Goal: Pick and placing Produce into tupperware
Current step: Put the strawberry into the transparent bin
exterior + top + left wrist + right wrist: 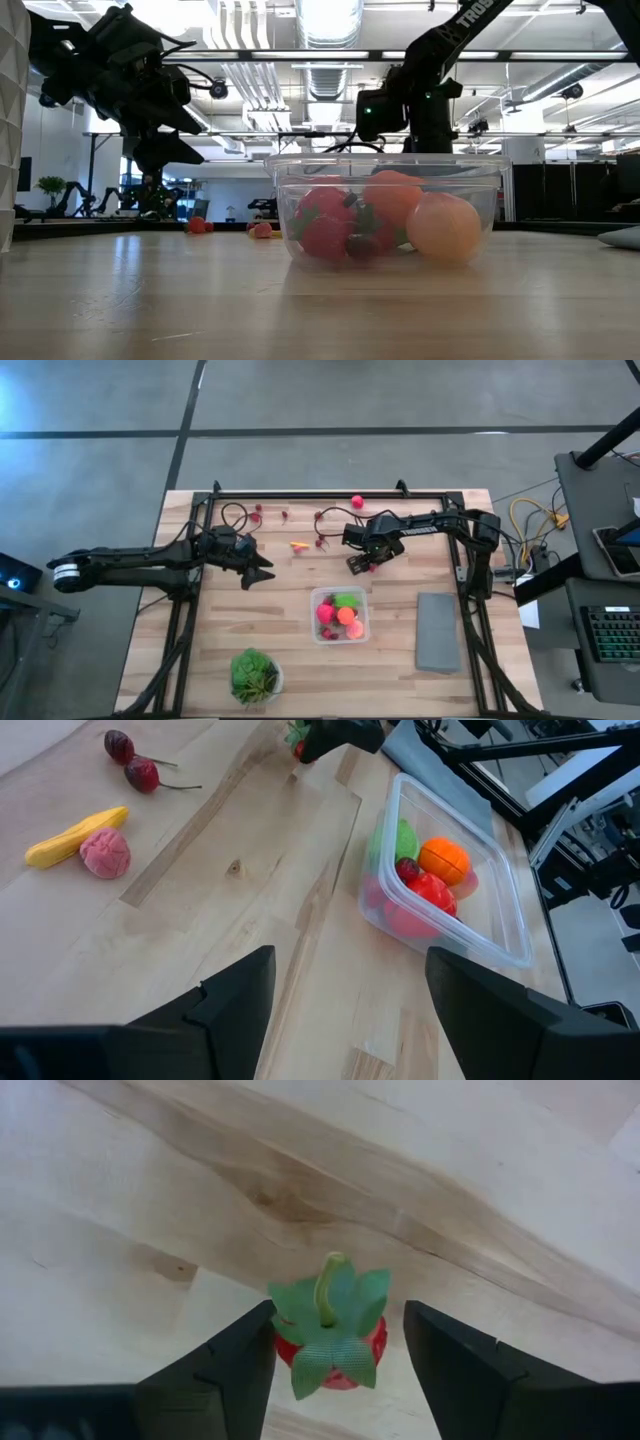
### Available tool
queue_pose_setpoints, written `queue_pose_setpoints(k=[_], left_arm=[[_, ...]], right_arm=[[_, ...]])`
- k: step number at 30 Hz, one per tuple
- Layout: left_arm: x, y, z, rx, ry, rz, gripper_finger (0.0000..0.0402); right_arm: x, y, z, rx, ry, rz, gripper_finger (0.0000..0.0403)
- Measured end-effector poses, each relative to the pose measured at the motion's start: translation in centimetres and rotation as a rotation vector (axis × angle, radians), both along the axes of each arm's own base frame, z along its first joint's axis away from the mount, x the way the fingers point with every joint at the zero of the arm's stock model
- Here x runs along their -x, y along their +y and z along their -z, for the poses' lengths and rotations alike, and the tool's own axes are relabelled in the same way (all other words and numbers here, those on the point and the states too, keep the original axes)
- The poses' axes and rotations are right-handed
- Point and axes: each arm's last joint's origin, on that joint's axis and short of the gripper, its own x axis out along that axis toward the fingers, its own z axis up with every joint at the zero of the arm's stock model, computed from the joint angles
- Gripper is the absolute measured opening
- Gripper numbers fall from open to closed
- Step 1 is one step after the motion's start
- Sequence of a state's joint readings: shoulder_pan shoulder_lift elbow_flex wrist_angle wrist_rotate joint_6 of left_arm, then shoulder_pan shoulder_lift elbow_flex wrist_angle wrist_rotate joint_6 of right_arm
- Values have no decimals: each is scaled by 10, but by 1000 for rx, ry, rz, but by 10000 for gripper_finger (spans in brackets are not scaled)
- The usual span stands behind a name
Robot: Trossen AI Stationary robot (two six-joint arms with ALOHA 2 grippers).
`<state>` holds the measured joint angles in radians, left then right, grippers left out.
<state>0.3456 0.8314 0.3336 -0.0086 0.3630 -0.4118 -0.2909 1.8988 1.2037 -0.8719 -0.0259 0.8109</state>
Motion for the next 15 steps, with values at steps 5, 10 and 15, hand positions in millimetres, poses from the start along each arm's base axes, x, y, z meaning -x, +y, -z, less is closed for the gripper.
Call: queue_pose_setpoints(k=[5,10,15], left_arm=[[0,0,0,0,0,0,245],[0,0,0,-1,0,0,245],[0,0,0,-1,0,0,245]], right_arm=[[-1,0,0,-2,-6,0,199],[-1,0,0,-4,-14,0,166],[-1,0,0,-15,-18,0,147]])
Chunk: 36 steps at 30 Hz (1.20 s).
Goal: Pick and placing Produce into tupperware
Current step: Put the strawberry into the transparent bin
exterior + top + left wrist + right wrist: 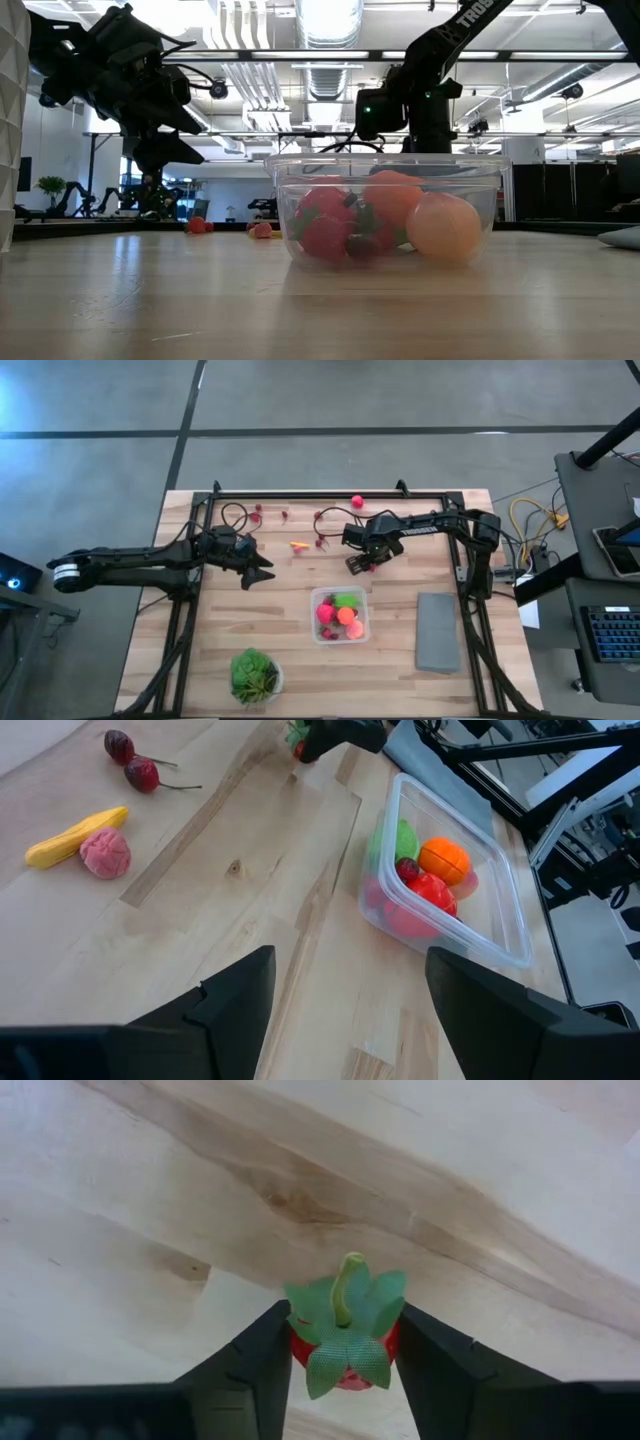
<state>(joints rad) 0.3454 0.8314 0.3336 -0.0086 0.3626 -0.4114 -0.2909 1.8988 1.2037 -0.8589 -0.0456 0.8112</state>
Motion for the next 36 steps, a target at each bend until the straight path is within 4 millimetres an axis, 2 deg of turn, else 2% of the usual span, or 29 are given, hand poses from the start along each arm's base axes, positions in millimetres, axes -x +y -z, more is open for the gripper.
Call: queue_pose_setpoints(k=[6,14,18,27,31,36], left_arm=[[0,0,0,0,0,0,245],[0,0,0,0,0,-1,245],[0,0,0,1,0,-1,245],[0,0,0,1,-1,-1,245],[0,0,0,1,-1,-1,245],[0,0,0,-3,1,-7,245]], right_arm=[[-5,5,-8,-71,-53,-14,160],[-27,25,-56,-31,-216,-84,146],[-35,34,-78,47,-253,-97,148],[-39,37,-95,75,-259,-100,151],[-47,56,-110,47,-321,-164,148],[-54,94,-123,-8,-380,-275,154]])
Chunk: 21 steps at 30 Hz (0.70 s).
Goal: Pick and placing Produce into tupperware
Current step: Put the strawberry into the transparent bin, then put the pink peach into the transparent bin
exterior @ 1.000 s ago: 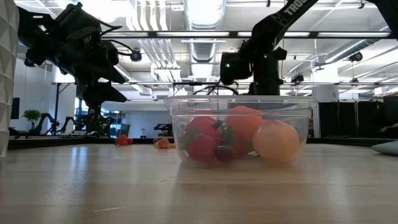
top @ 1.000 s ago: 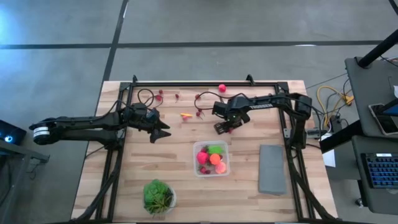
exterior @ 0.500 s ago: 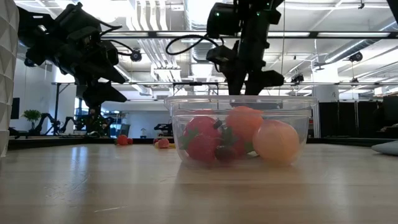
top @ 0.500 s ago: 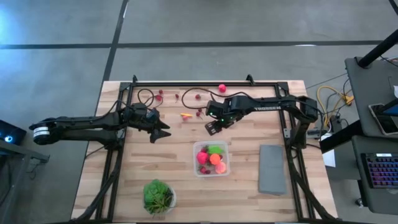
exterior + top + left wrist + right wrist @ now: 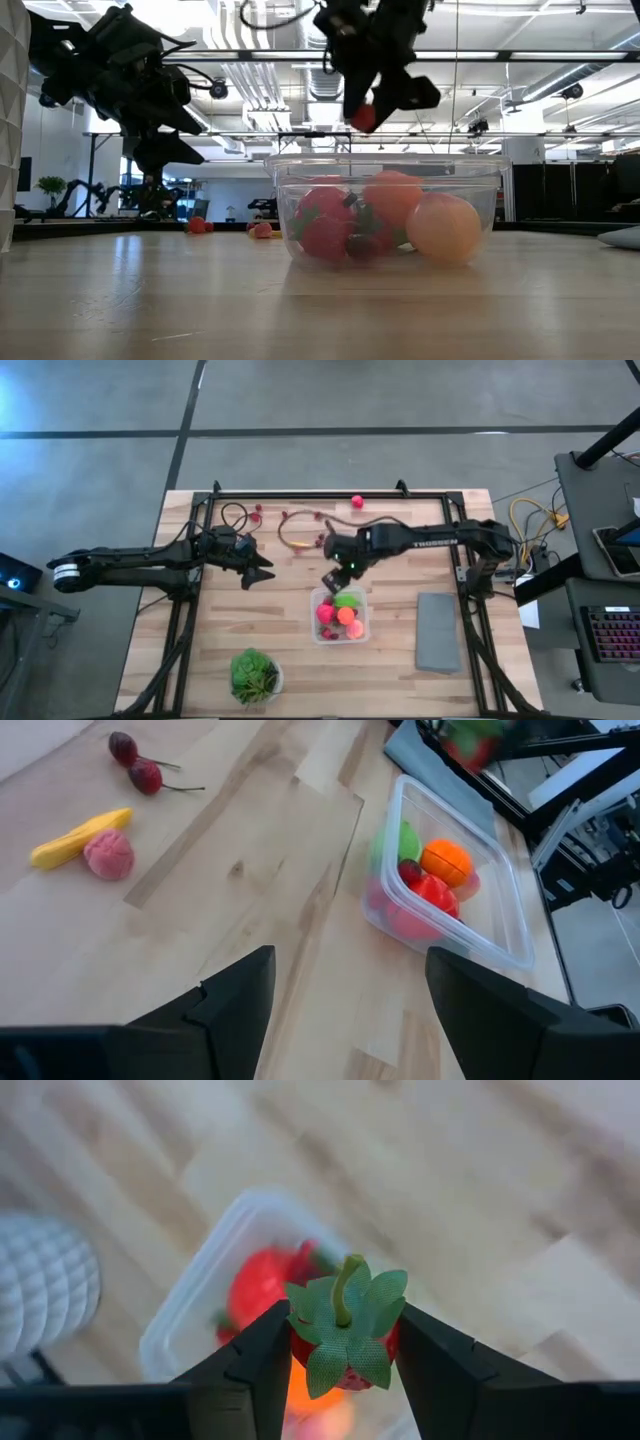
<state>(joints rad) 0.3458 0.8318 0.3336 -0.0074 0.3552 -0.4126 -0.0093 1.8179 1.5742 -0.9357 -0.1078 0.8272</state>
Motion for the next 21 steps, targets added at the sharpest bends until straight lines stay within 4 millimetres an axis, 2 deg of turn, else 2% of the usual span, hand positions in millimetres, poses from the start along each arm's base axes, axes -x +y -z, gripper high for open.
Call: queue_pose_setpoints(k=[6,12,17,21], left_arm=[[-1,1,-1,-16,-11,-20,245],[-6,4,-7,-53,-83,-79,245],[-16,10,-3,-101,-31,-104,245],[-31,15,6,-188,50,-34,245]], right_arm=[[3,37,4,66,15,-32,172],[5,61,4,108,7,-70,224],[6,64,4,107,7,-74,271],[9,58,-4,200,-27,36,295]])
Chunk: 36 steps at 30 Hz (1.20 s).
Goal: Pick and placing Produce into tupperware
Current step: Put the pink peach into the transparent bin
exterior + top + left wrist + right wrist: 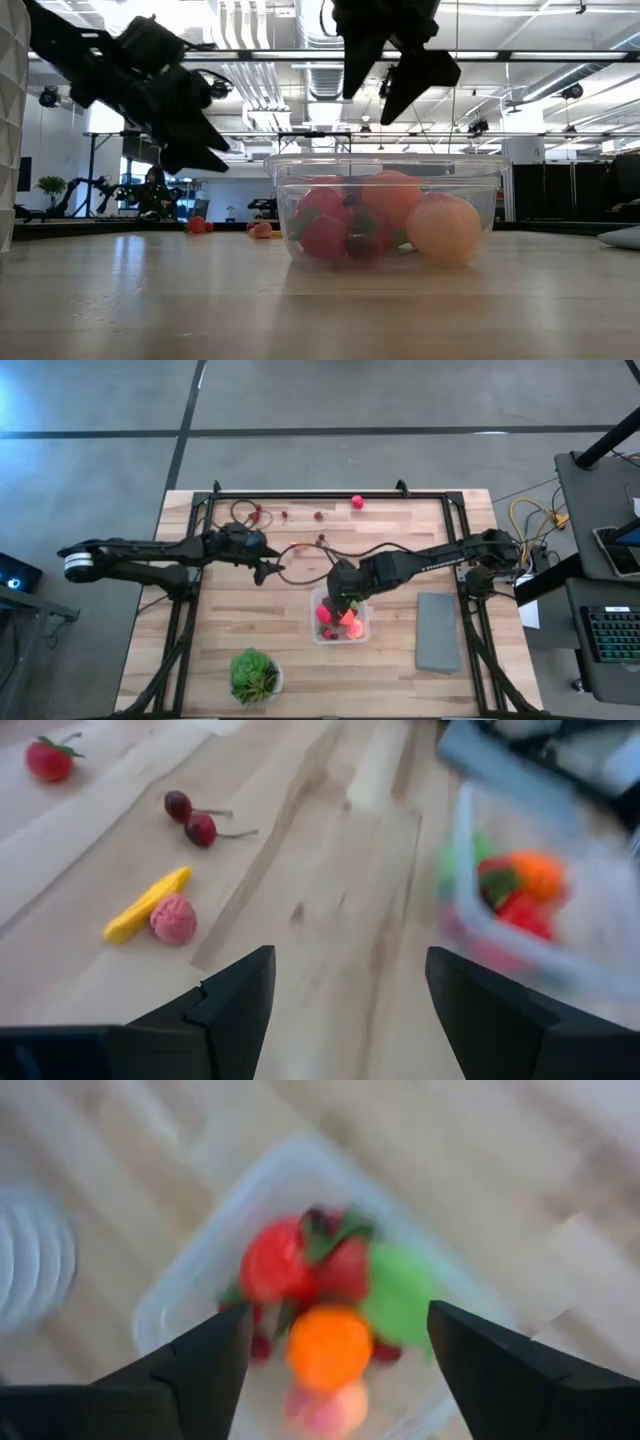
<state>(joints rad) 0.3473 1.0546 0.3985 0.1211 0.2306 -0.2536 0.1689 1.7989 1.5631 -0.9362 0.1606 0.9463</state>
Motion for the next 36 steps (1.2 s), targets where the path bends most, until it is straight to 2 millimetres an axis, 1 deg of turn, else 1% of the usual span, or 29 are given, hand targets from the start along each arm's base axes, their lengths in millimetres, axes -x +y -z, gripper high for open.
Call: queue_pose_setpoints(k=[4,6,11,15,20,25,28,36], left_arm=[[-20,7,11,-98,95,76,245],[-31,12,16,-119,138,82,245],[-55,25,27,-171,238,-15,244],[-67,31,27,-194,259,-48,244],[-74,33,24,-199,255,-52,244],[-73,34,26,-184,271,-98,240],[-74,34,26,-129,257,-142,227],[-74,34,26,-172,259,-115,177]], right_arm=[[8,-16,-19,108,-77,126,309],[13,-24,-29,151,-115,181,314],[34,-38,-56,215,-179,270,320],[51,-45,-70,287,-174,311,320],[73,-55,-79,339,-103,332,320],[93,-76,-87,404,-23,356,315],[102,-90,-94,444,-8,323,313],[125,-125,-109,538,48,266,315]])
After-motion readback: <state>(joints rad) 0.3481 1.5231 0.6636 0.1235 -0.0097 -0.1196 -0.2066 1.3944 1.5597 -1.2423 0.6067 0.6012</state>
